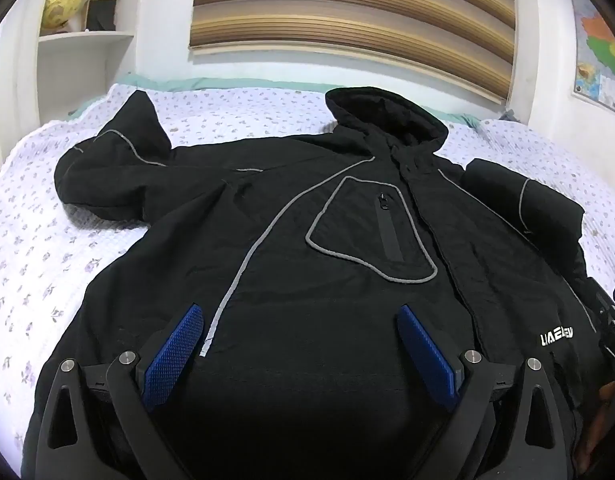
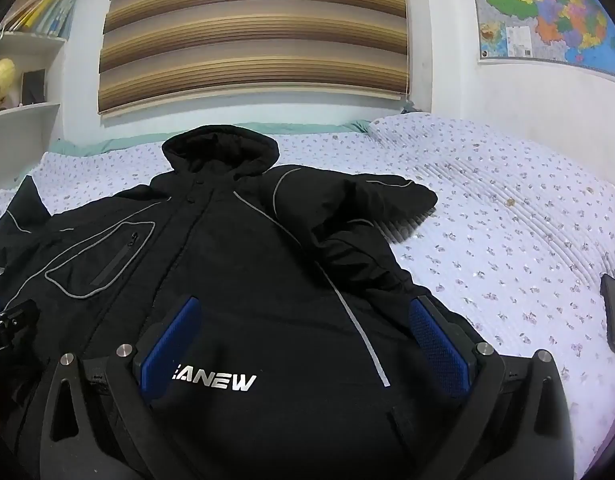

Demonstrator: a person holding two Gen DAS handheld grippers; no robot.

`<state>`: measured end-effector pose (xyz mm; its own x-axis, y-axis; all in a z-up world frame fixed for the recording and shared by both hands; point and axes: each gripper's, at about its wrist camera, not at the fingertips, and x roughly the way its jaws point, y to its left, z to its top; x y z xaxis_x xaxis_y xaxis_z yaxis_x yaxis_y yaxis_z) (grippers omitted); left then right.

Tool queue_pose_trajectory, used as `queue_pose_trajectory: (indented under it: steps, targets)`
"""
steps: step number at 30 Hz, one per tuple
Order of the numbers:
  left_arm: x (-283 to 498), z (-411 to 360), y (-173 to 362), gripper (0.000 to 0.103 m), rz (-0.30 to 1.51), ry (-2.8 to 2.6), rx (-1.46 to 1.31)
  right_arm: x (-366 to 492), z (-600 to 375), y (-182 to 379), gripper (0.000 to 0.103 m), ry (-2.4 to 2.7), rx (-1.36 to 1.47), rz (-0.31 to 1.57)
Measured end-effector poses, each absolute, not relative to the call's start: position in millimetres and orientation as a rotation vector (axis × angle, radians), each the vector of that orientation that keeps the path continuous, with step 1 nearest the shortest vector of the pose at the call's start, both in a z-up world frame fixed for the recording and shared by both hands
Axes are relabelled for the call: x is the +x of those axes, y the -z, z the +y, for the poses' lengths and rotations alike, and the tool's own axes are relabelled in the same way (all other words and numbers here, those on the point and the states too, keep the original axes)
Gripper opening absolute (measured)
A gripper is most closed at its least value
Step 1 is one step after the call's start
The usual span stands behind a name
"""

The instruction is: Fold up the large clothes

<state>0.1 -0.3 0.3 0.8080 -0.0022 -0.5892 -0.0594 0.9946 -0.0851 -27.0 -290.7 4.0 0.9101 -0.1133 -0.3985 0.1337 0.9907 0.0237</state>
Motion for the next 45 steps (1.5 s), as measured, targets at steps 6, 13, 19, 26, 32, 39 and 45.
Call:
queue_pose_trajectory:
  steps: [6,13,19,26,32,39,45]
  targets:
    - [0.8,0.2,2.8,0.098,0.628,-0.03,-0.101,-26.7,-294.7,-2.9,0.103,0.126,0.065,0.418]
    - [-1.4,-0.1,0.9,0.098,0.628,-0.028,-0.105,-24.7,-293.5,-3.7,0.103,0.125,0.061,0.424]
    - [-0.9,1.2,1.2,0.098,0.628,-0.029,-0.107,-24.2,-291.0,-3.1,0.103,0.127,0.058,0.427]
    - [-1.2,1.2,1.5,0.098,0.628,-0.028,-0.106,-23.5,-291.1,-2.2,0.103,0.127,0.059,0.431]
    - [-0.9,1.3,1.5,0.098,0.628,-0.029,-0.104,-24.0,-290.9,-1.3,0.103,0.128,0.058,0.429]
    - [-0.9,1.5,1.3,0.098,0.628,-0.029,-0.103,-24.1,-290.1,-0.7,0.103,0.128,0.061,0.427]
    - [-0.8,1.3,1.1,0.098,0.628,-0.029,-0.103,-24.0,-290.4,-1.0,0.103,0.128,0.061,0.43]
